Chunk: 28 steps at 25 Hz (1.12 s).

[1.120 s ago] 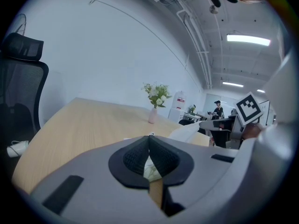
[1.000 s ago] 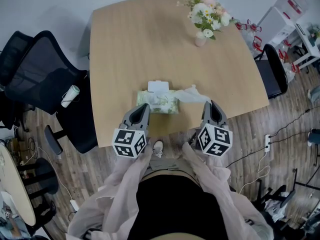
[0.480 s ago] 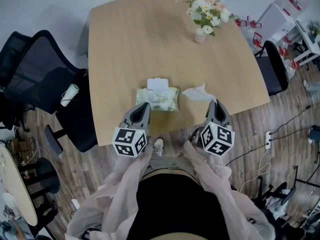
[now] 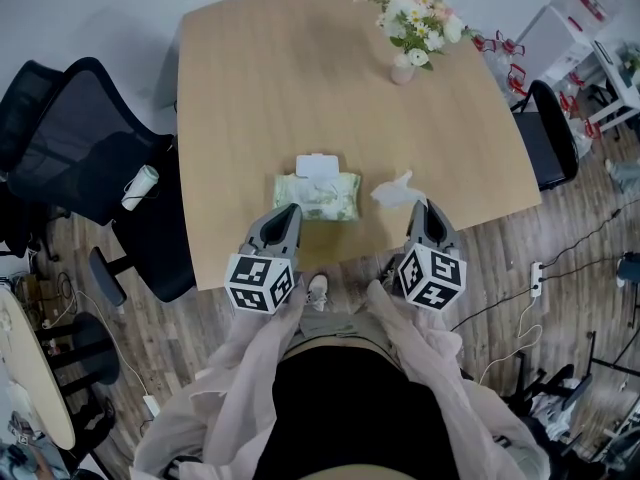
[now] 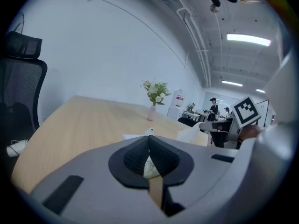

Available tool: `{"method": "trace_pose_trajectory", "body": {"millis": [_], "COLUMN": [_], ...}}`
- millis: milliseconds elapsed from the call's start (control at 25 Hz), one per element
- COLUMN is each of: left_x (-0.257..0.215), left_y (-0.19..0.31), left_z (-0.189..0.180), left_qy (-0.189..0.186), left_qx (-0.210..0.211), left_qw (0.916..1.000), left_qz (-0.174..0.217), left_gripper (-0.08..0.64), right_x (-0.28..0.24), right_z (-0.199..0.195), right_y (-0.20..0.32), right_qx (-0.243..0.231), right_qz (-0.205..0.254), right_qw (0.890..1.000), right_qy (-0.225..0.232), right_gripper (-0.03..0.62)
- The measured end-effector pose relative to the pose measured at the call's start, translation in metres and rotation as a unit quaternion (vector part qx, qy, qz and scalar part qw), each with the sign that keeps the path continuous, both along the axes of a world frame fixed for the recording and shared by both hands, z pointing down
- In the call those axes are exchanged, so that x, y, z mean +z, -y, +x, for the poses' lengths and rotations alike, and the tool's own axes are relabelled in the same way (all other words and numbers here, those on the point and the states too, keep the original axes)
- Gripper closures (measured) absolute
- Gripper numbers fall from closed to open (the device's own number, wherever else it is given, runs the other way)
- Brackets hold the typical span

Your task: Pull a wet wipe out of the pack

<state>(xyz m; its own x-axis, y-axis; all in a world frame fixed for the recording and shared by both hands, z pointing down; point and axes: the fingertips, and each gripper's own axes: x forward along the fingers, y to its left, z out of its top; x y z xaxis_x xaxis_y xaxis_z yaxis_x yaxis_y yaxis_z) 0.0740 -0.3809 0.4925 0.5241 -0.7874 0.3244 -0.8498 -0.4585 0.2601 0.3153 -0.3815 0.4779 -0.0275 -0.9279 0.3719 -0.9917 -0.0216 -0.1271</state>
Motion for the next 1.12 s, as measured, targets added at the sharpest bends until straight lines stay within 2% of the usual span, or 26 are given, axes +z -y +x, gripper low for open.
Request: {"method": "trace_pose_trajectory", "body": {"millis": [560, 1120], "left_x": [-0.005, -0.017], "left_y": [0.0, 0.004], "left_z": [-0.004, -0.011], "left_qy": [0.008, 0.018], "left_qx": [-0.006, -0.016], "left_qw": [0.9999, 0.999], "left_qz": [0.011, 0.037], "left_gripper": [0.549, 0.549], "right_x": [0.003, -0.003], "right_z": [-0.034, -0.032], "right_y": [-0.002, -0.006], "right_qx": [-0.072, -0.074], "right_qz": [-0.007, 0.003], "right_qw": [0.997, 0.997], "right_qy": [0.012, 0.01], "right_gripper": [0.58, 0.581]}}
